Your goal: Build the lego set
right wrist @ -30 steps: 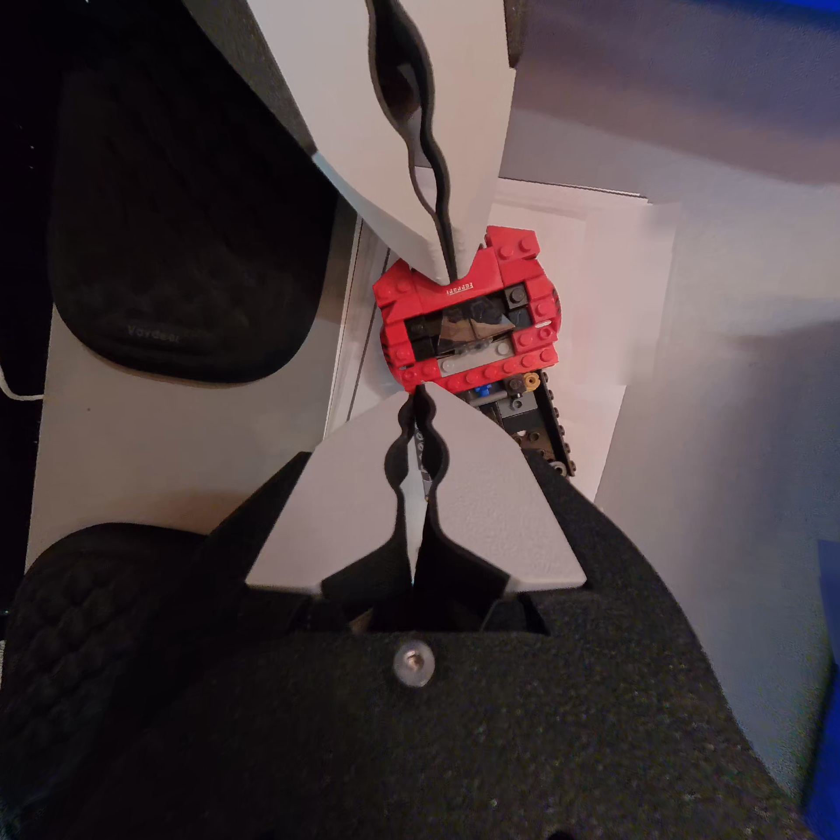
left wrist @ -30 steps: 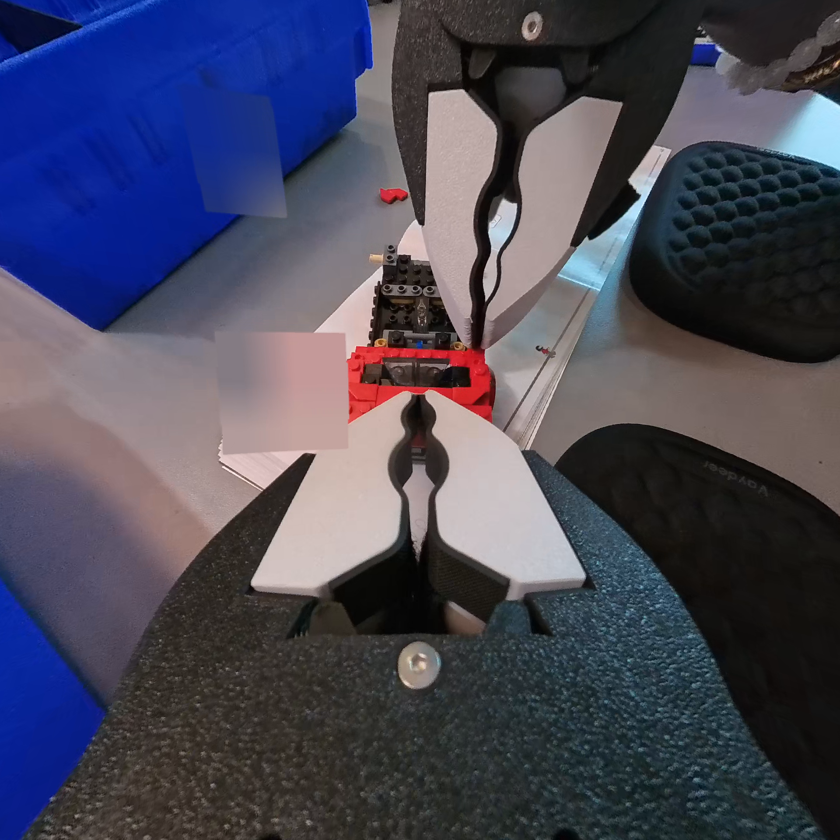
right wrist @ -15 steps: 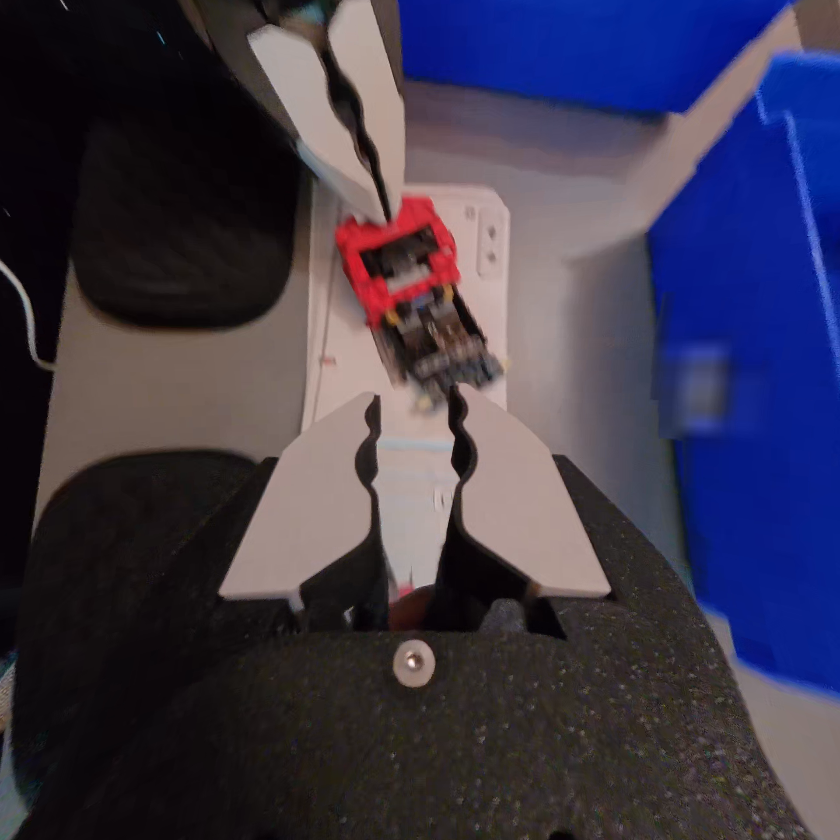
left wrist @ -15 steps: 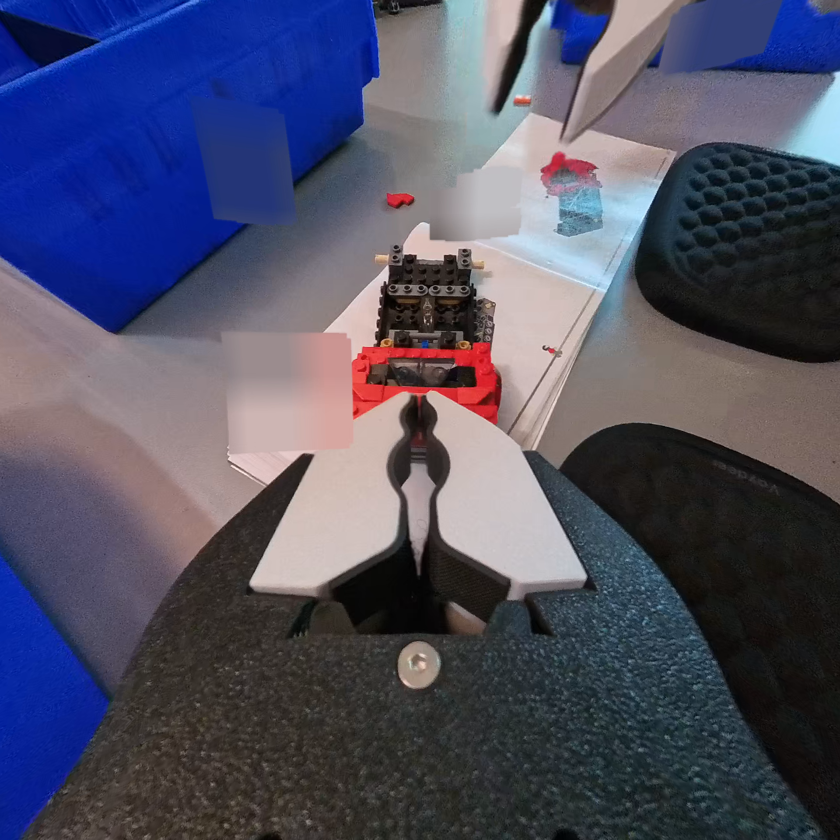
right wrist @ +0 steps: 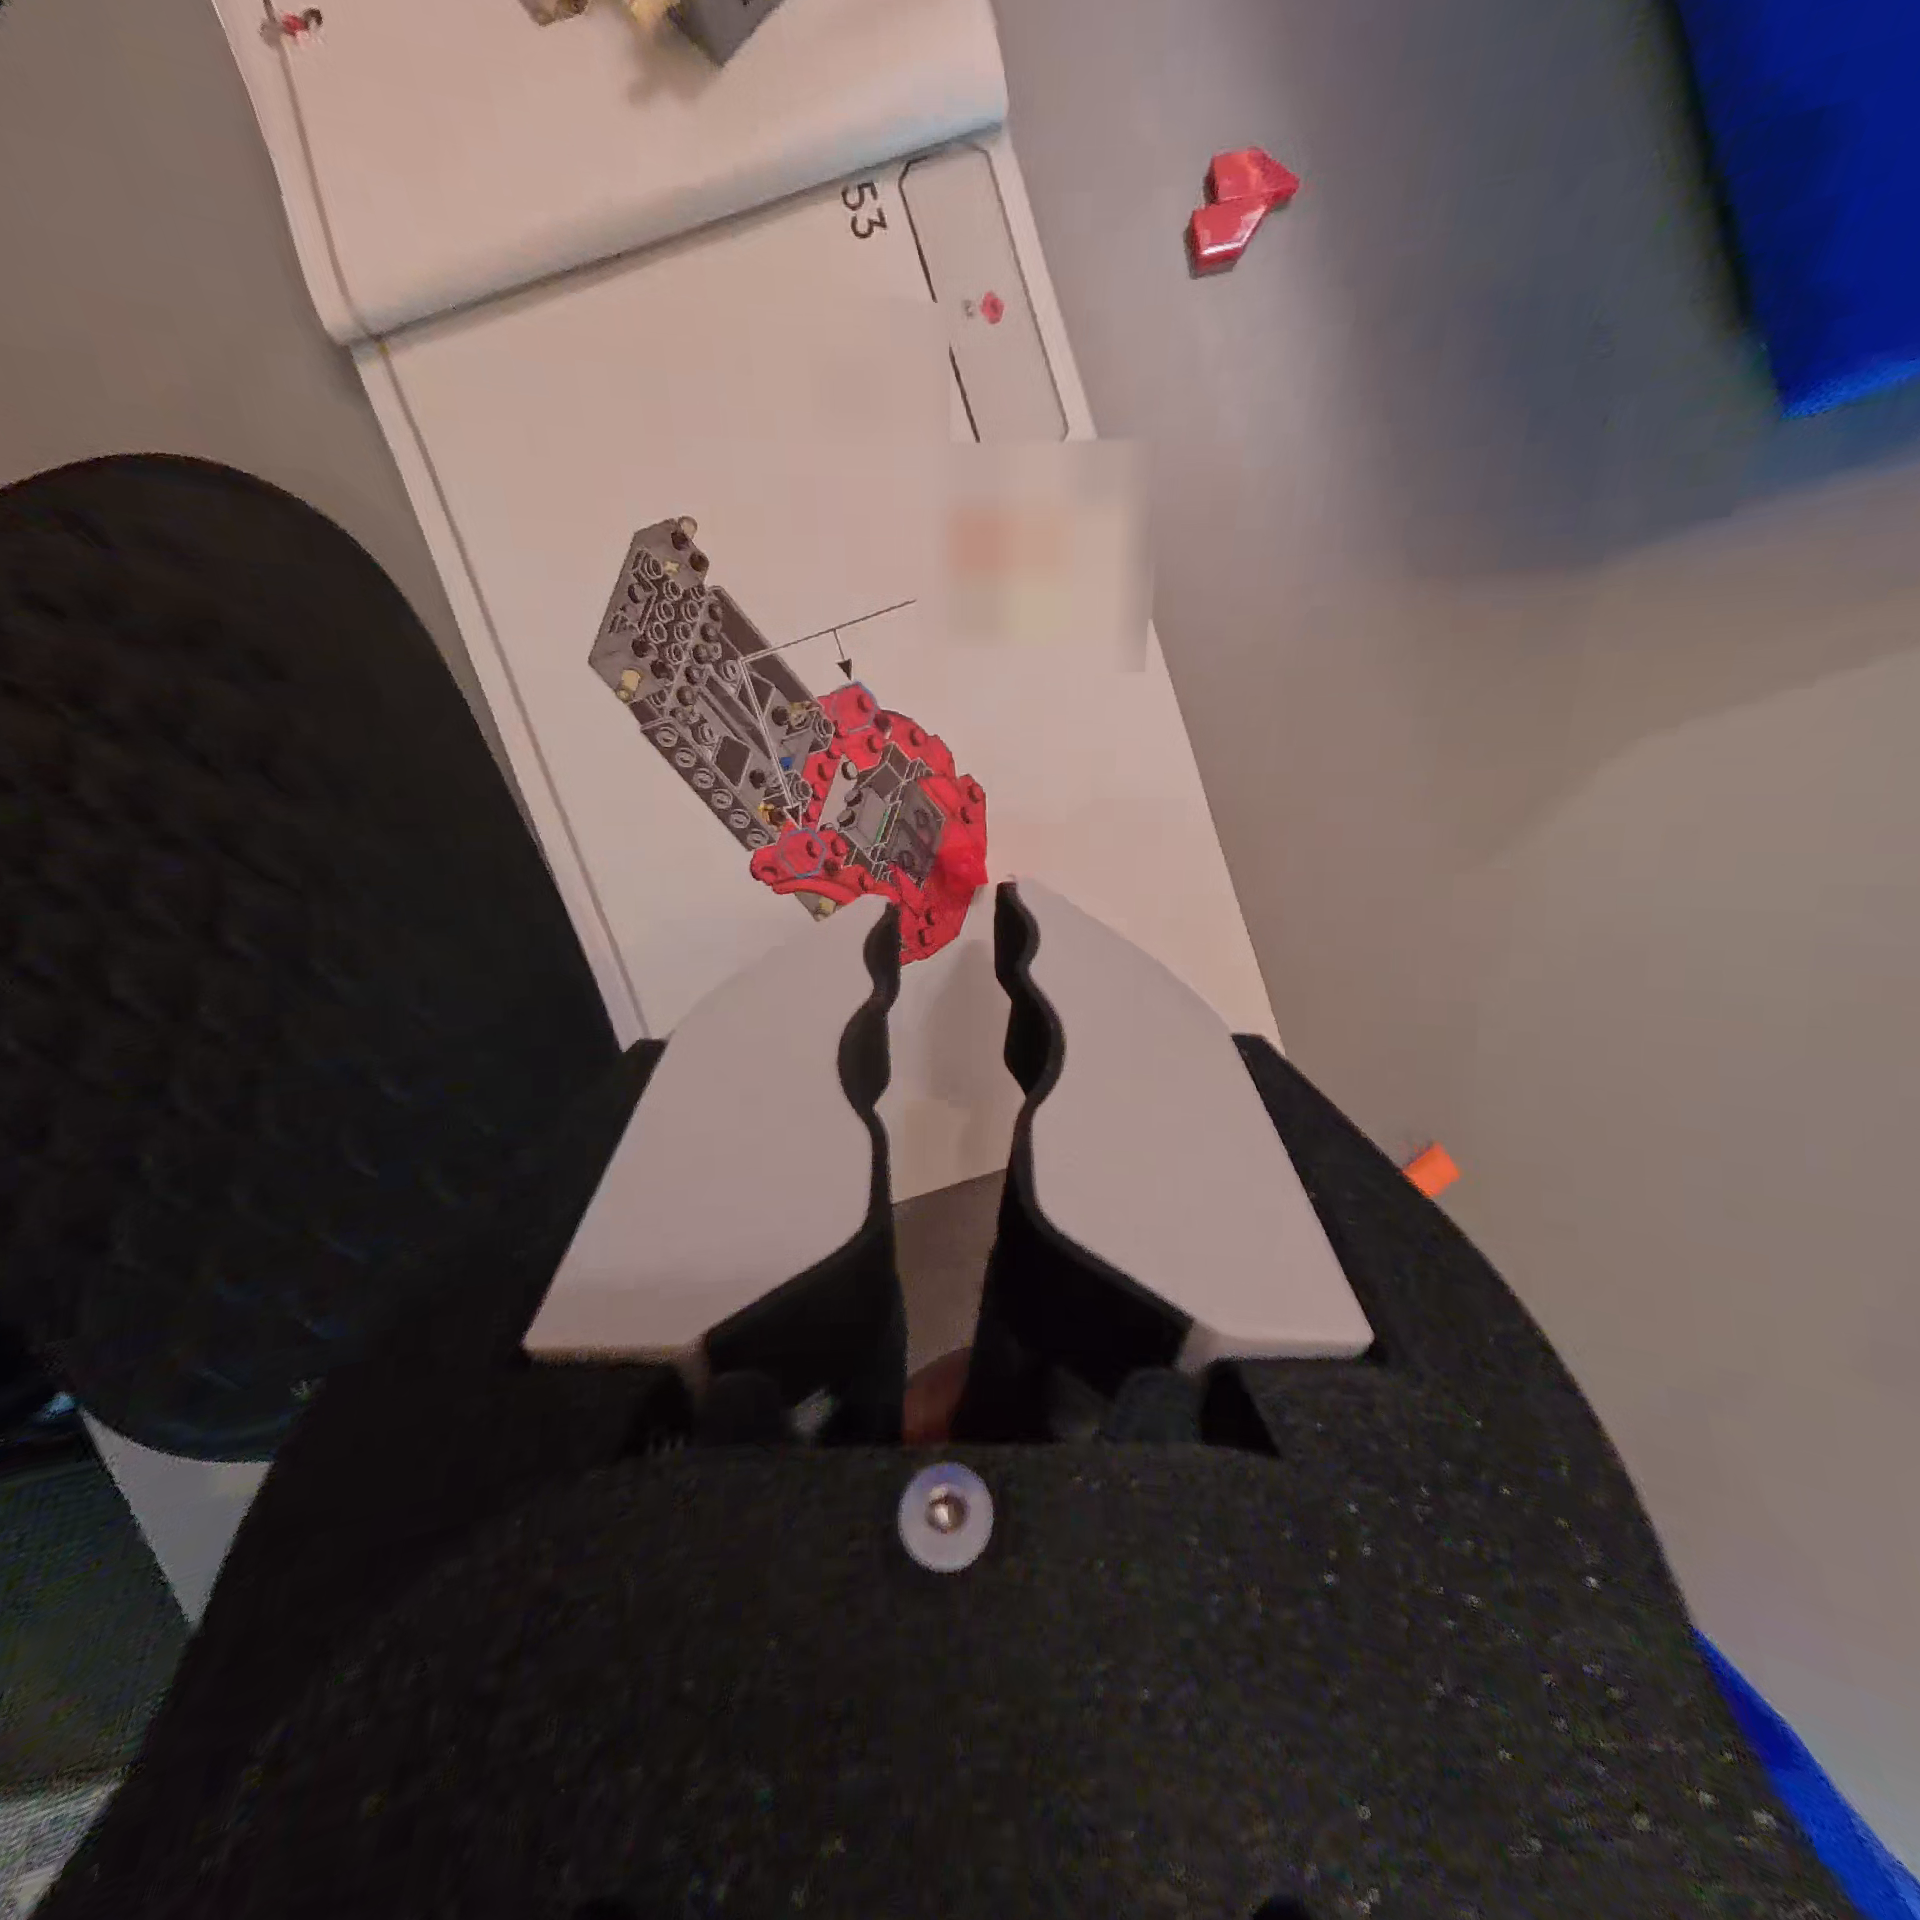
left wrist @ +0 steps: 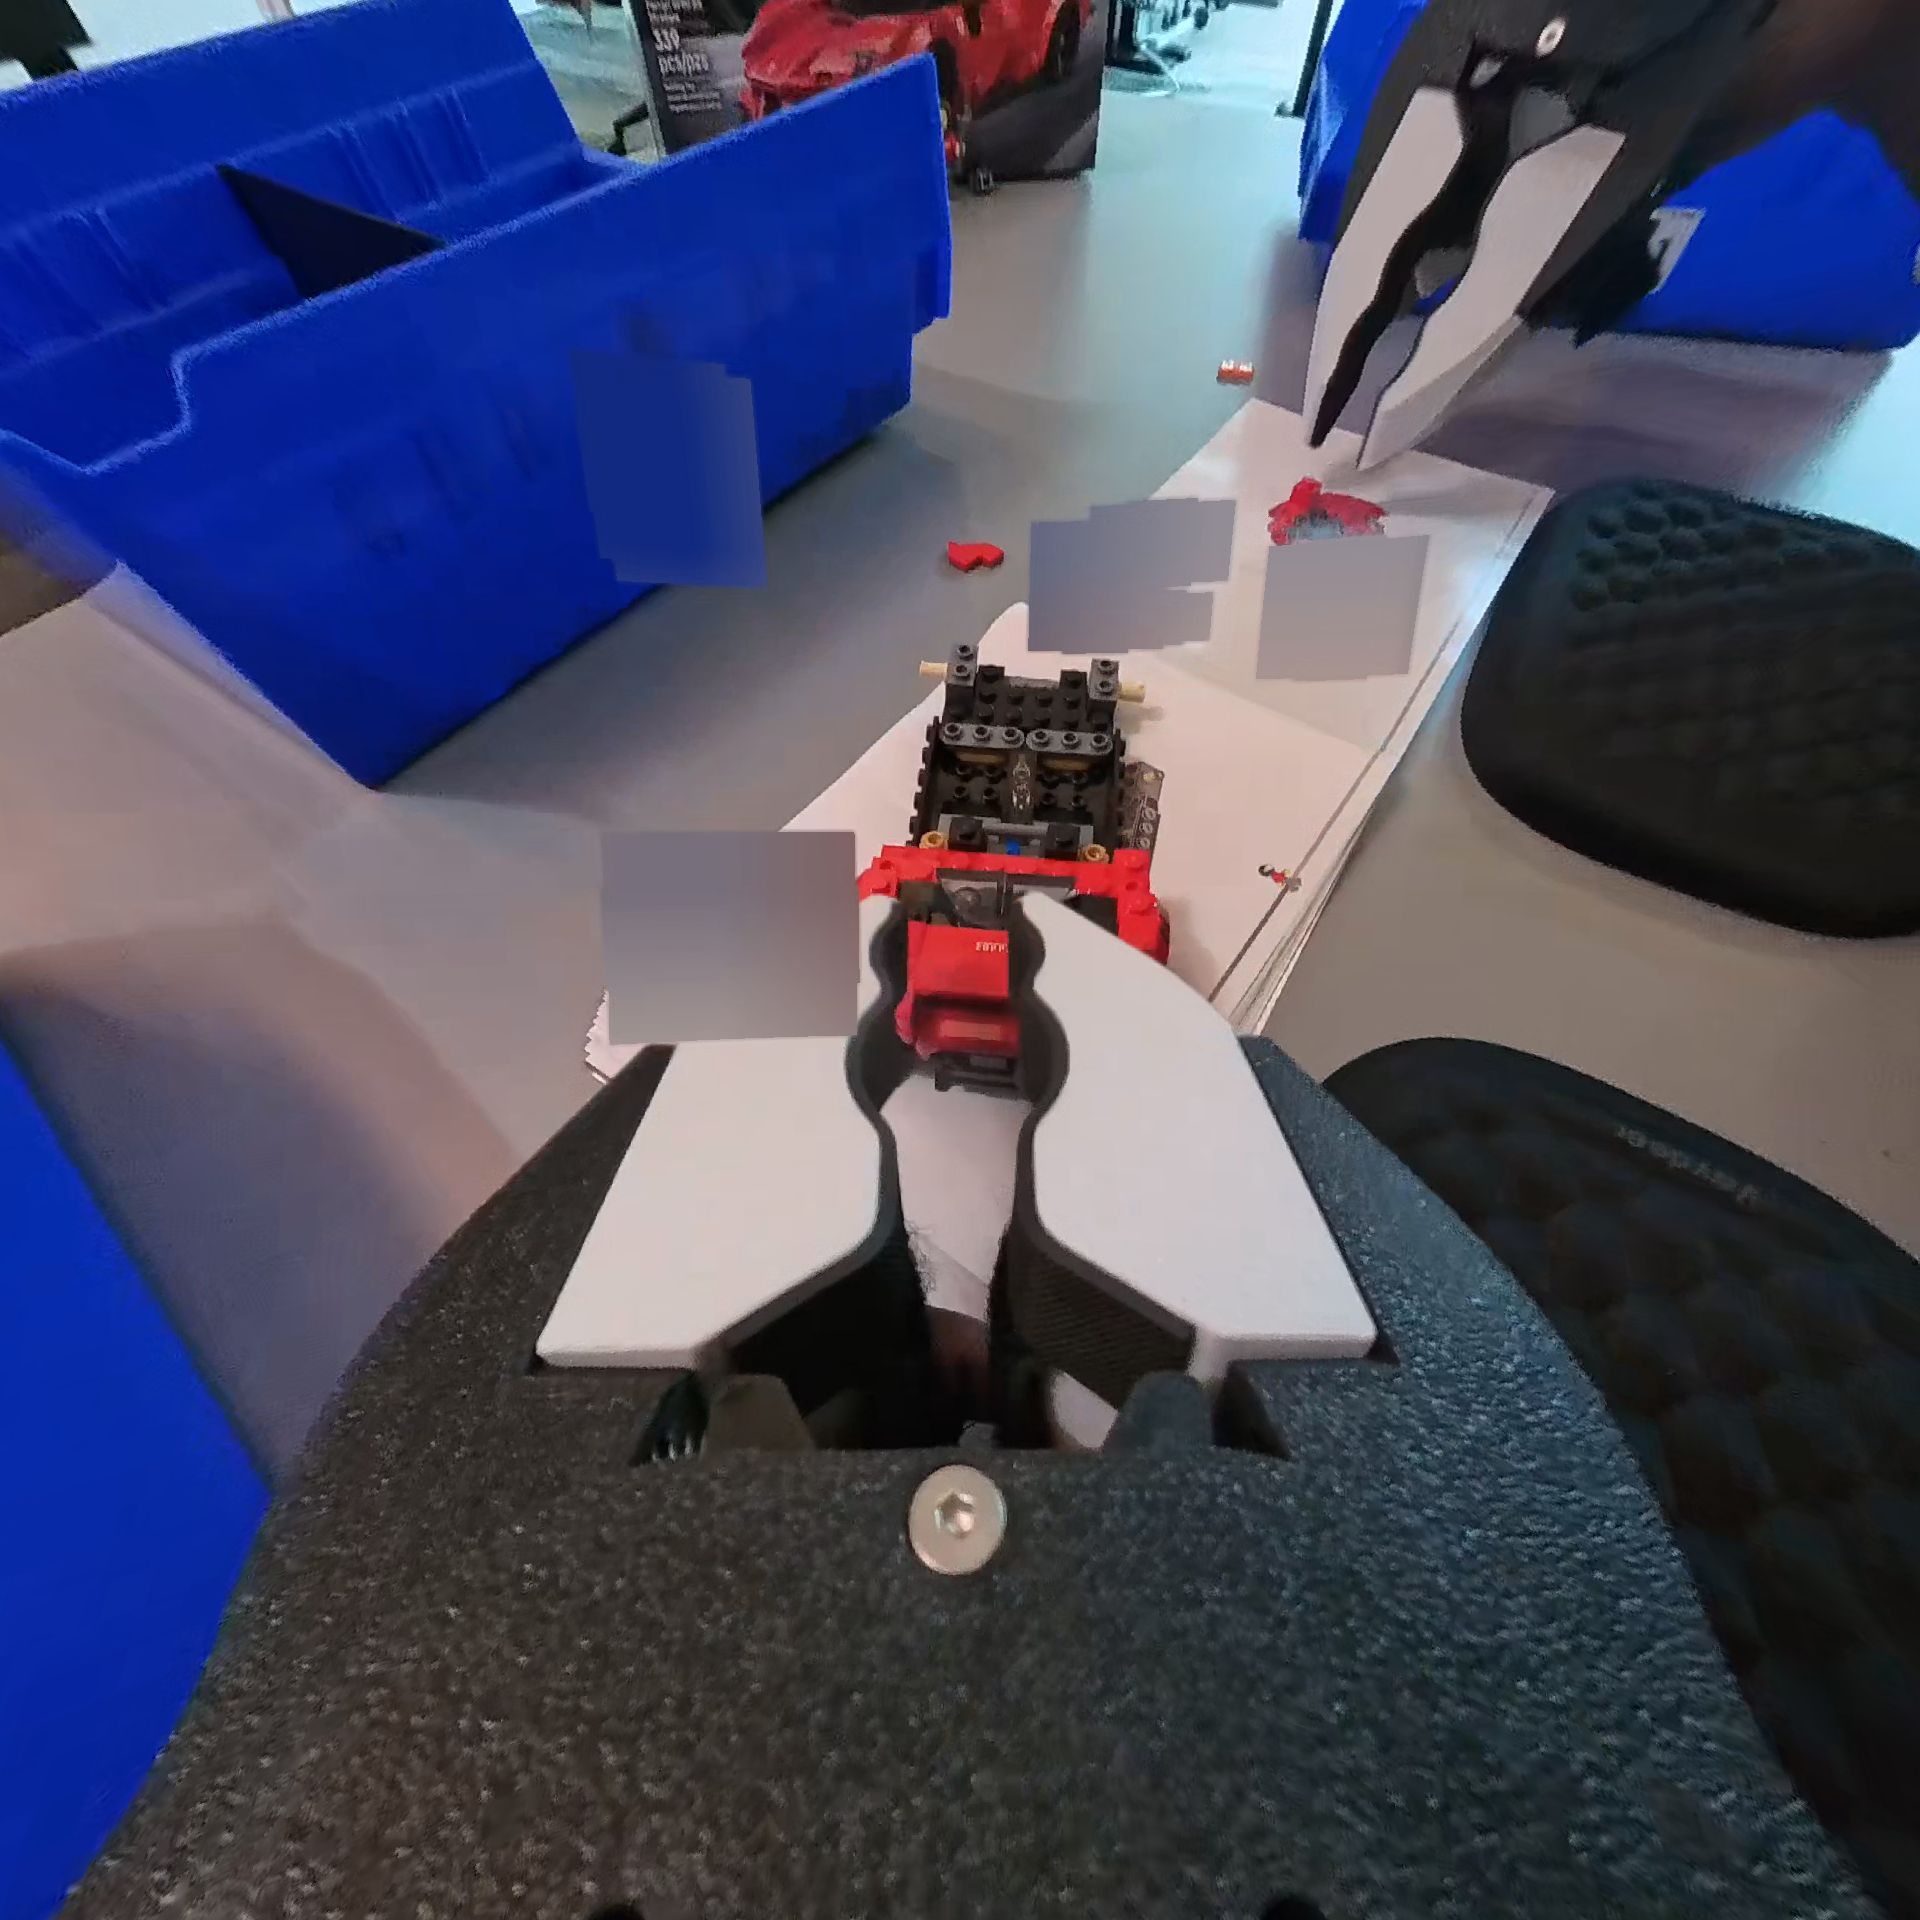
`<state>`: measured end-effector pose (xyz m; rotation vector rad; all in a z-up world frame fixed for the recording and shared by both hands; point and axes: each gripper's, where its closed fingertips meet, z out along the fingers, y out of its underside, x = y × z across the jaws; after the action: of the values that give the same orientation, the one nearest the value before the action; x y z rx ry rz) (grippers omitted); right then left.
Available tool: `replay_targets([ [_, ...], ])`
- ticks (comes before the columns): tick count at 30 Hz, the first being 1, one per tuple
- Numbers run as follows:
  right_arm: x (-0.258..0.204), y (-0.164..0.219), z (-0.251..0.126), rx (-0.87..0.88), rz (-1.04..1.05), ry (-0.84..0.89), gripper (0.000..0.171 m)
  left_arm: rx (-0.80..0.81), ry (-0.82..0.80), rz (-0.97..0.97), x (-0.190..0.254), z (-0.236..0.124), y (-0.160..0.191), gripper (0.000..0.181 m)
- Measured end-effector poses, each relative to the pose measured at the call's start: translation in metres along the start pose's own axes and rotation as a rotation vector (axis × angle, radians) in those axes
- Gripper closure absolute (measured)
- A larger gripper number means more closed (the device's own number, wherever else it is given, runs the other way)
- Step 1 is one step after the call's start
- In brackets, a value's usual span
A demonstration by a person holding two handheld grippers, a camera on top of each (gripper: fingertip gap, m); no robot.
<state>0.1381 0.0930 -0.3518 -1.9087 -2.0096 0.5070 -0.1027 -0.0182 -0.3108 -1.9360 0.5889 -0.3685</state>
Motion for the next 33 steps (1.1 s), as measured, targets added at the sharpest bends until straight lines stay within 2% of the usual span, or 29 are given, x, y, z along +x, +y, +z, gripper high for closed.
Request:
replay_targets([
  [14, 0.000, -0.009, 0.011, -0.017, -0.106, -0.047, 0.163, -0.012, 0.011, -0.010, -0.001, 0.000, 0.002, 0.164],
  [17, -0.013, -0.043, 0.004, 0.071, -0.165, -0.089, 0.163, -0.013, 0.009, -0.012, -0.003, 0.000, 0.002, 0.167],
  [20, -0.038, -0.099, 0.003, 0.182, -0.296, -0.183, 0.163, -0.013, -0.001, -0.019, -0.007, 0.001, 0.001, 0.177],
  [25, -0.068, -0.177, 0.035, 0.202, -0.477, -0.344, 0.163, -0.040, 0.013, 0.009, -0.003, 0.006, 0.005, 0.177],
  [28, -0.062, -0.198, 0.063, 0.114, -0.547, -0.347, 0.163, -0.039, 0.018, 0.008, -0.003, 0.007, 0.006, 0.177],
  [33, -0.060, -0.210, 0.083, 0.012, -0.588, -0.387, 0.164, -0.071, 0.029, 0.008, -0.002, 0.009, 0.013, 0.178],
])
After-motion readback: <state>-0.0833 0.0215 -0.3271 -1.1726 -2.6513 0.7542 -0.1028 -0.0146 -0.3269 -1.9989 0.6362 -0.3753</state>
